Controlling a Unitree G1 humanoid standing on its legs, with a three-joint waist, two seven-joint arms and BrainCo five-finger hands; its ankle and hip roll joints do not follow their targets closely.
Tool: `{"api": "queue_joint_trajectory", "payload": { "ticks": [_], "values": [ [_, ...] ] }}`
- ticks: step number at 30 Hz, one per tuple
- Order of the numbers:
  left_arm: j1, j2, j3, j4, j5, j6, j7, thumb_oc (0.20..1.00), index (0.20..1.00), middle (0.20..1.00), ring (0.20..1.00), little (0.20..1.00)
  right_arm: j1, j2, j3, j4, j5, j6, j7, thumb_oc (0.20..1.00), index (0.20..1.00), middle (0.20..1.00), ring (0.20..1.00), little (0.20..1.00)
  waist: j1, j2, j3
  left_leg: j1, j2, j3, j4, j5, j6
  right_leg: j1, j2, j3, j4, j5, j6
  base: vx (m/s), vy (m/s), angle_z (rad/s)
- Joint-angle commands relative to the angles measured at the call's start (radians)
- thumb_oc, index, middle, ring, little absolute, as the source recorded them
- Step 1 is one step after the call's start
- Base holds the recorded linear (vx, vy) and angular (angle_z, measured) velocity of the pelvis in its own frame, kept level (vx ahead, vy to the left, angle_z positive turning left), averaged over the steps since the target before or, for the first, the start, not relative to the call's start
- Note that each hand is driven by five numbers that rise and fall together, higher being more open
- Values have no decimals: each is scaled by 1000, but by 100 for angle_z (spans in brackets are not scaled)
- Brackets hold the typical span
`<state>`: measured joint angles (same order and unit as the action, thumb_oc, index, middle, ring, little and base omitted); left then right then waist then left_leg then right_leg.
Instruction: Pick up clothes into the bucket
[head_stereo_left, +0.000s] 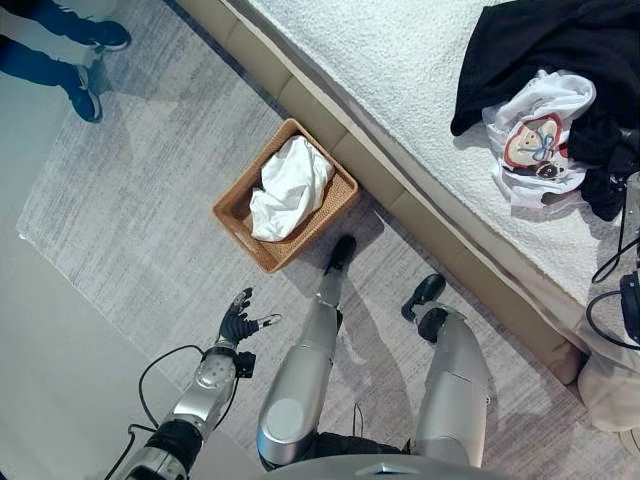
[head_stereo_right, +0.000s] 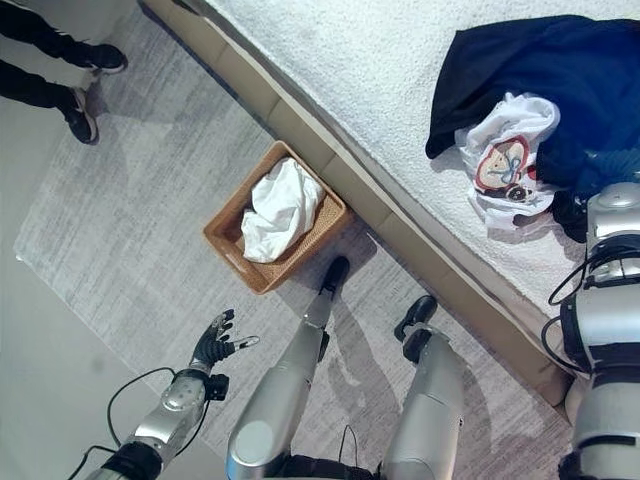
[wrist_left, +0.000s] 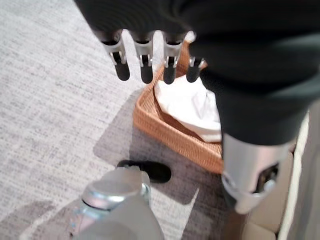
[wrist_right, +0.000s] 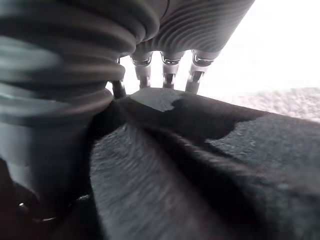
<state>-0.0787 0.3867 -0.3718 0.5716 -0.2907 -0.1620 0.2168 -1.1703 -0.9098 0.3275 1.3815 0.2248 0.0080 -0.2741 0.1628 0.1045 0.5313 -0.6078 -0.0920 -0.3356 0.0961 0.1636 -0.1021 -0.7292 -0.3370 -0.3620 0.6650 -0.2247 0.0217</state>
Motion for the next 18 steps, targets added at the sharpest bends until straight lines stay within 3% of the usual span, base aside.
{"api": "queue_joint_trajectory", "payload": {
  "ticks": [1, 8, 13, 14, 15, 16, 18],
  "values": [
    [4, -10, -25, 20, -13, -1, -4, 1000, 1000, 1000, 1000, 1000, -13, -102, 74, 26, -27, 19, -11, 200, 200, 200, 200, 200, -15, 34, -11, 20, 14, 15, 39, -59, 24, 87, 25, 61, -93, 8, 88, 0, 0, 0],
    [-24, -14, -31, 32, -12, -7, 6, 1000, 1000, 1000, 1000, 1000, -27, -90, 87, -76, 10, -30, -48, 200, 200, 200, 200, 200, -38, 14, -11, 38, 14, 29, 41, -68, 25, 112, 31, 75, -120, 24, 97, 0, 0, 0],
    [-30, 0, -12, 37, -8, -17, 1, 1000, 1000, 1000, 1000, 1000, -29, -103, 87, -220, 67, -76, -65, 200, 200, 200, 200, 200, -66, -19, -11, 81, 16, 55, 61, -89, 23, 167, 40, 92, -152, 42, 102, -23, 63, -3],
    [-32, 11, 0, 31, -3, -19, -2, 1000, 1000, 1000, 1000, 1000, -30, -108, 86, -270, 74, -90, -74, 200, 200, 200, 200, 200, -74, -30, -11, 81, 16, 70, 77, -80, 26, 182, 47, 92, -182, 88, 98, -7, 60, -10],
    [-29, 10, 0, 33, -3, -19, -2, 1000, 1000, 1000, 1000, 1000, -28, -107, 88, -271, 73, -89, -74, 200, 200, 200, 200, 200, -76, -34, -11, 101, 17, 72, 77, -106, 25, 198, 48, 102, -176, 58, 104, -87, 168, -25],
    [-28, 25, 13, 22, 3, -23, -5, 1000, 1000, 1000, 1000, 1000, -43, -124, 87, -341, 78, -103, -90, 200, 200, 200, 200, 200, -87, -48, -11, 111, 18, 94, 94, -100, 30, 220, 58, 113, -209, 103, 102, 2, 68, -29],
    [-24, 41, 30, 7, 2, -24, -8, 1000, 1000, 1000, 1000, 1000, -45, -140, 91, -403, 73, -111, -93, 200, 200, 200, 200, 200, -96, -66, -11, 150, 23, 115, 102, -116, 31, 261, 68, 125, -236, 119, 106, -28, 120, -40]
  ]
}}
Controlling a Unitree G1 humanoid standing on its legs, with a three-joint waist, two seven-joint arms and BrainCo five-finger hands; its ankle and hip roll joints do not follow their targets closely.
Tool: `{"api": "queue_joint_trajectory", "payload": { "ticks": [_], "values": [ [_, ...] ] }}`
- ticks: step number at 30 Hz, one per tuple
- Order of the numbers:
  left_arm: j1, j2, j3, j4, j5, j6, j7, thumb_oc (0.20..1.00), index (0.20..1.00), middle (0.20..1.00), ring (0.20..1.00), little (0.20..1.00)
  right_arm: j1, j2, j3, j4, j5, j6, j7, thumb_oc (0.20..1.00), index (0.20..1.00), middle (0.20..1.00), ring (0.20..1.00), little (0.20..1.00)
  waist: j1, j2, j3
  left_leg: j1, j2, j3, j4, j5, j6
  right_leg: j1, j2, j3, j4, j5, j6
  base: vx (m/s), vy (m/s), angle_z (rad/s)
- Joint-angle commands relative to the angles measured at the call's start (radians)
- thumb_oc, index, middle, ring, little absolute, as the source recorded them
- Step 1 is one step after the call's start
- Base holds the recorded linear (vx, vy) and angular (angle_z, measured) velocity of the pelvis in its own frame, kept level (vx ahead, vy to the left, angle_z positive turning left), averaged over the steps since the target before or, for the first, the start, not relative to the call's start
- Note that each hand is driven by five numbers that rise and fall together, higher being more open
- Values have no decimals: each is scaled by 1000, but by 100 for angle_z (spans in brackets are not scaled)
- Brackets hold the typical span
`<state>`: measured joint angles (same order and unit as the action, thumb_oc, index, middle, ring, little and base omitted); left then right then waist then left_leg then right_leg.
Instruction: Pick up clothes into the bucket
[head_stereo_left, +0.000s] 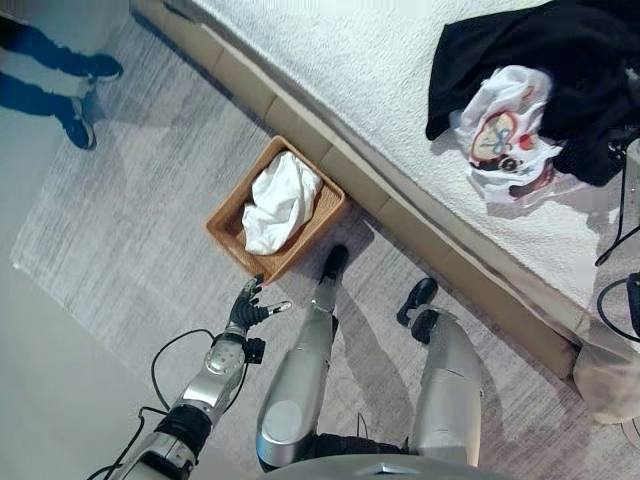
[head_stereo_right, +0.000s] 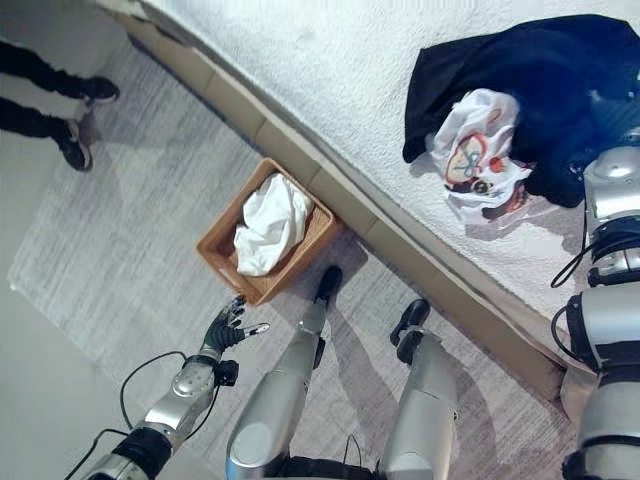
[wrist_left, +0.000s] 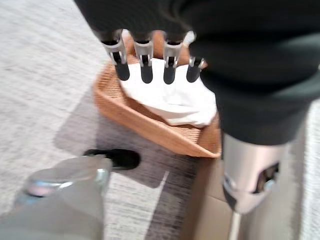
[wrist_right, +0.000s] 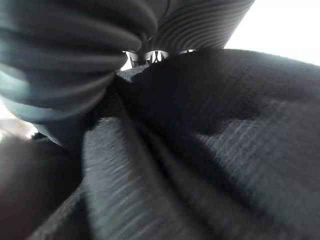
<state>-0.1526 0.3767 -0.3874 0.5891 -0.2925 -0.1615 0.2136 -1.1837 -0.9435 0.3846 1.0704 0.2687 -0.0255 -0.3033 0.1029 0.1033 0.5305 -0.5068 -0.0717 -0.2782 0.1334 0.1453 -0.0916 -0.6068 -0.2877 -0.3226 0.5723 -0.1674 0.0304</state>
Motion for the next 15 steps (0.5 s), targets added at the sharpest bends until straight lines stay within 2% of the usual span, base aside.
{"api": "queue_joint_trajectory", "payload": {
  "ticks": [1, 2, 5, 14, 15],
  "values": [
    [51, 51, 46, -10, 4, -25, -5, 1000, 1000, 1000, 1000, 1000, -30, -106, 33, -93, 29, -77, -64, 200, 200, 200, 200, 200, -36, -65, -11, 51, 3, 58, 64, -98, 20, 140, 19, 86, -145, 62, 97, 5, 134, -52],
    [48, 69, 60, -28, 7, -30, -6, 1000, 1000, 1000, 1000, 1000, -39, -123, 33, -131, 23, -86, -77, 200, 200, 200, 200, 200, -49, -82, -11, 92, 7, 81, 66, -108, 20, 186, 30, 100, -174, 77, 103, 0, 104, -44],
    [46, 98, 80, -76, 5, -37, -12, 1000, 1000, 1000, 1000, 1000, -37, -150, 17, -211, 13, -94, -106, 200, 200, 200, 200, 200, -70, -106, -49, 153, 18, 108, 47, -121, 21, 249, 48, 112, -233, 101, 115, 43, 107, -42],
    [10, 149, 135, -197, -6, -42, -21, 1000, 1000, 1000, 1000, 1000, 53, -183, -73, -390, -33, -99, -140, 200, 200, 200, 200, 200, -118, -150, -178, 282, 37, 178, -3, -147, 24, 389, 83, 143, -373, 147, 134, 62, 55, -34],
    [0, 152, 143, -228, -13, -42, -25, 1000, 1000, 1000, 1000, 1000, 74, -179, -88, -423, -37, -101, -140, 200, 200, 200, 200, 200, -130, -156, -213, 310, 41, 195, -10, -156, 25, 414, 91, 155, -398, 153, 138, 72, 40, -27]
  ]
}}
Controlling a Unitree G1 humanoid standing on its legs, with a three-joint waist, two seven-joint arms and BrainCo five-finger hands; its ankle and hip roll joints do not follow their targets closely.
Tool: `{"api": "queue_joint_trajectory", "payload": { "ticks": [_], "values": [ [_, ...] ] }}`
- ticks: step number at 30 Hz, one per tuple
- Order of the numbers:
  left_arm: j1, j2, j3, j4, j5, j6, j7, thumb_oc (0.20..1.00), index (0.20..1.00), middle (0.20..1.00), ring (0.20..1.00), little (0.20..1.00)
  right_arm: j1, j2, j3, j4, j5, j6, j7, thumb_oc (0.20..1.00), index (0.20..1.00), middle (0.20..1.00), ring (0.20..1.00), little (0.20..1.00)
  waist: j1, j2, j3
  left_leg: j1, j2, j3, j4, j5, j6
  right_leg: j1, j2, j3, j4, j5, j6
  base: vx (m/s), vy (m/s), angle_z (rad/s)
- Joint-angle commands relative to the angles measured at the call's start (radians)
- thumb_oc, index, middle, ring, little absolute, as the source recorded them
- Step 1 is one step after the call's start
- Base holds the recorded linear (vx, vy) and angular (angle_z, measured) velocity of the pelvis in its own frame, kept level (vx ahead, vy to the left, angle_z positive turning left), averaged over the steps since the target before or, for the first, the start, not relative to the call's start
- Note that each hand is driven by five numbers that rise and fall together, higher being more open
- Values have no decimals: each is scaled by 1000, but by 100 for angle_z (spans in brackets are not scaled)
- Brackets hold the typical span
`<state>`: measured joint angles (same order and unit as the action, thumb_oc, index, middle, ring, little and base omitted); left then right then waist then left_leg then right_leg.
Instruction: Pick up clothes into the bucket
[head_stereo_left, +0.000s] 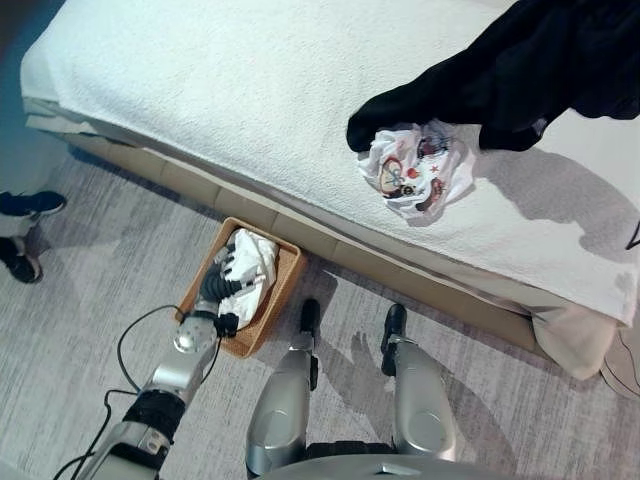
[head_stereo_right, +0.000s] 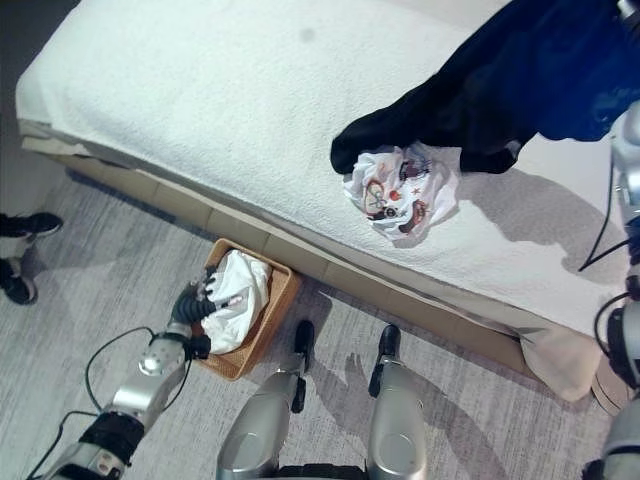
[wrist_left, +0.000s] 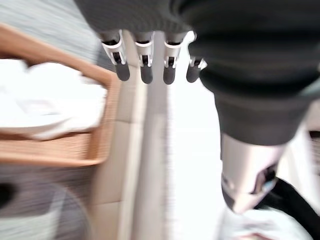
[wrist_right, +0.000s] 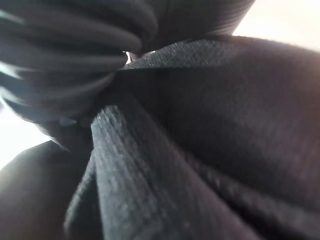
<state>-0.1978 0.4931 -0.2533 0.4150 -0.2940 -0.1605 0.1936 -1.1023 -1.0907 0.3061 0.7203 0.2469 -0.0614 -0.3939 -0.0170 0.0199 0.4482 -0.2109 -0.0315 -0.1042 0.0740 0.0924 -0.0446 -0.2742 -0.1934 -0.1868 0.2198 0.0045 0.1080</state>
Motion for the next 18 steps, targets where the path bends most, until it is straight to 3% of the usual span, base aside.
{"api": "queue_joint_trajectory", "payload": {
  "ticks": [1, 8, 10, 15, 18],
  "values": [
    [46, 37, 9, -55, -12, -42, -5, 1000, 1000, 1000, 1000, 1000, -5, -31, -11, -74, -16, -64, -50, 200, 200, 200, 200, 200, -9, -73, -131, 16, 1, 22, 49, -104, -22, 83, -2, 20, -47, -18, 60, 107, 50, -37],
    [-40, 38, 8, -215, -4, -33, -16, 1000, 1000, 1000, 1000, 1000, 76, 1, -15, -211, -25, -63, 17, 200, 200, 200, 200, 200, -42, -98, -256, 119, 20, 88, 37, -146, -21, 181, 19, 68, -133, 3, 65, 78, 9, -28],
    [-60, 34, -2, -227, 0, -29, -16, 1000, 1000, 1000, 1000, 1000, 82, 7, -4, -233, -26, -58, 31, 200, 200, 200, 200, 200, -45, -101, -267, 134, 24, 98, 33, -150, -21, 195, 23, 78, -144, 5, 66, 47, -8, -21],
    [-176, 3, -59, -243, 12, -17, -16, 1000, 1000, 1000, 1000, 1000, 138, 61, 8, -341, -34, -53, 84, 200, 200, 200, 200, 200, -65, -105, -320, 188, 35, 125, 10, -160, -19, 238, 28, 93, -163, 3, 66, 56, -5, -23],
    [-279, -25, -131, -221, 26, -2, -33, 1000, 1000, 1000, 1000, 1000, 169, 87, 58, -435, -27, -42, 168, 200, 200, 200, 200, 200, -86, -103, -350, 224, 39, 140, -6, -163, -17, 266, 29, 101, -169, -1, 65, 44, 1, -8]
  ]
}}
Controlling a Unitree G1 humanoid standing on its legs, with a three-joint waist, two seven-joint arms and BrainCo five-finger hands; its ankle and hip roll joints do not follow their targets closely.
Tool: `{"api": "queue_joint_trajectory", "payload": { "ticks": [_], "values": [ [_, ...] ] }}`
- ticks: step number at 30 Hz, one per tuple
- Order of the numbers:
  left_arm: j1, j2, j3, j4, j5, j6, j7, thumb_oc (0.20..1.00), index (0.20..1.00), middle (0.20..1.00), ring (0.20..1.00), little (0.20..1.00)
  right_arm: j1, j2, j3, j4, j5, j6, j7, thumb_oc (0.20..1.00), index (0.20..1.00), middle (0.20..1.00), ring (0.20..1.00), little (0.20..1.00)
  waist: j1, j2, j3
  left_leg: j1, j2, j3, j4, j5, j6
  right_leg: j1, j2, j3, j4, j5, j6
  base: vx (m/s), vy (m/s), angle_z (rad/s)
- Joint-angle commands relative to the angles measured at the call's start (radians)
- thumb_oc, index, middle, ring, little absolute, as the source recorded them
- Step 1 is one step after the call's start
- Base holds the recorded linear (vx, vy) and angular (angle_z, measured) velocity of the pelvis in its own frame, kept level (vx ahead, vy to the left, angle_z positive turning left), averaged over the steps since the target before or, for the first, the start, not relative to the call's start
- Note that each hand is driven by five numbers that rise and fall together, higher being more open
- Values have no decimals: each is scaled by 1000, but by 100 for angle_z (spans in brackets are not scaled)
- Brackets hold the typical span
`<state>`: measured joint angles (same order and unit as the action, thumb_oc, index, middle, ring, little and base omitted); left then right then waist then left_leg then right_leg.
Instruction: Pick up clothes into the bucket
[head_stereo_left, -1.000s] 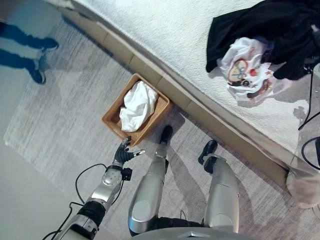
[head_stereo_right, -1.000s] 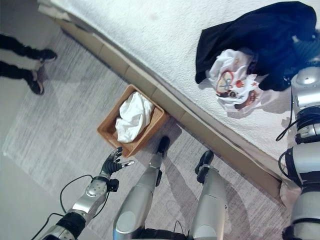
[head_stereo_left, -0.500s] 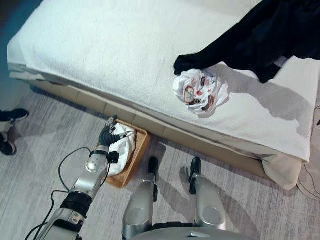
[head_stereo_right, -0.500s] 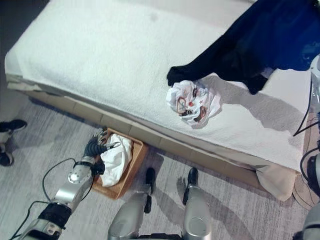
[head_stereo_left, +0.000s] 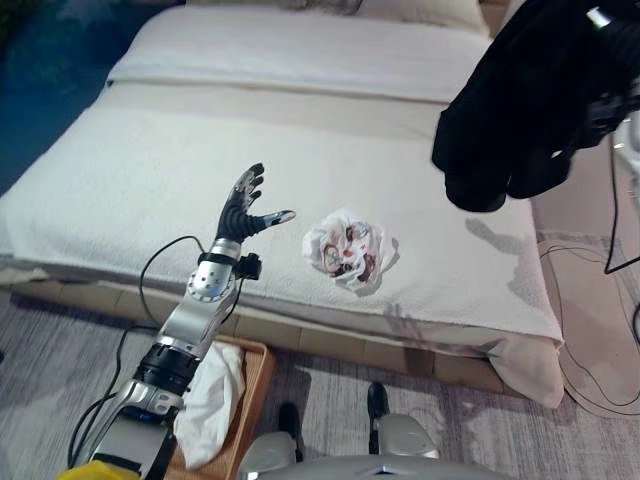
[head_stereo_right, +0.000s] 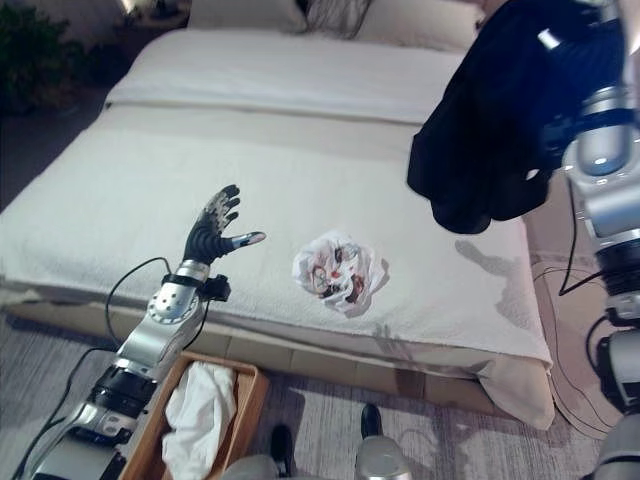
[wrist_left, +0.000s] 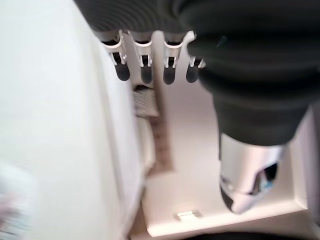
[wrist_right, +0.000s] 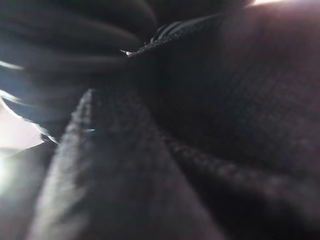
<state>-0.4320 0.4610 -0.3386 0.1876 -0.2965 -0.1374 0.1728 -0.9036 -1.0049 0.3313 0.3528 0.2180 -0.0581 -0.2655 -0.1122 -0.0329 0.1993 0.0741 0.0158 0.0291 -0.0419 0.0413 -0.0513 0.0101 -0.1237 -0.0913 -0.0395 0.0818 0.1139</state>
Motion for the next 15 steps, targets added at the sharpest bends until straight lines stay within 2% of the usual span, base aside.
{"api": "queue_joint_trajectory", "payload": {
  "ticks": [1, 6, 15],
  "values": [
    [-74, 4, -66, 12, 31, -22, -16, 1000, 1000, 1000, 1000, 1000, -32, 5, 55, -90, -8, -42, 62, 200, 200, 200, 200, 200, 5, -51, -107, -56, -8, 10, 106, -113, -9, -14, -39, 6, 88, -79, 60, 31, -4, -4],
    [-165, -30, -134, 52, 34, -11, -31, 1000, 1000, 1000, 1000, 1000, -44, 34, 128, -173, 6, -38, 136, 200, 200, 200, 200, 200, -7, -49, -124, -38, -3, 23, 95, -112, -9, 0, -37, 12, 73, -75, 61, 11, -4, -10],
    [-263, -133, -241, 147, 1, 7, -42, 1000, 1000, 1000, 1000, 1000, -54, 121, 213, -327, 166, -59, 229, 200, 200, 200, 200, 200, -13, -47, -130, -20, 3, 25, 83, -104, -9, 19, -35, 15, 57, -71, 59, -2, -3, -3]
  ]
}}
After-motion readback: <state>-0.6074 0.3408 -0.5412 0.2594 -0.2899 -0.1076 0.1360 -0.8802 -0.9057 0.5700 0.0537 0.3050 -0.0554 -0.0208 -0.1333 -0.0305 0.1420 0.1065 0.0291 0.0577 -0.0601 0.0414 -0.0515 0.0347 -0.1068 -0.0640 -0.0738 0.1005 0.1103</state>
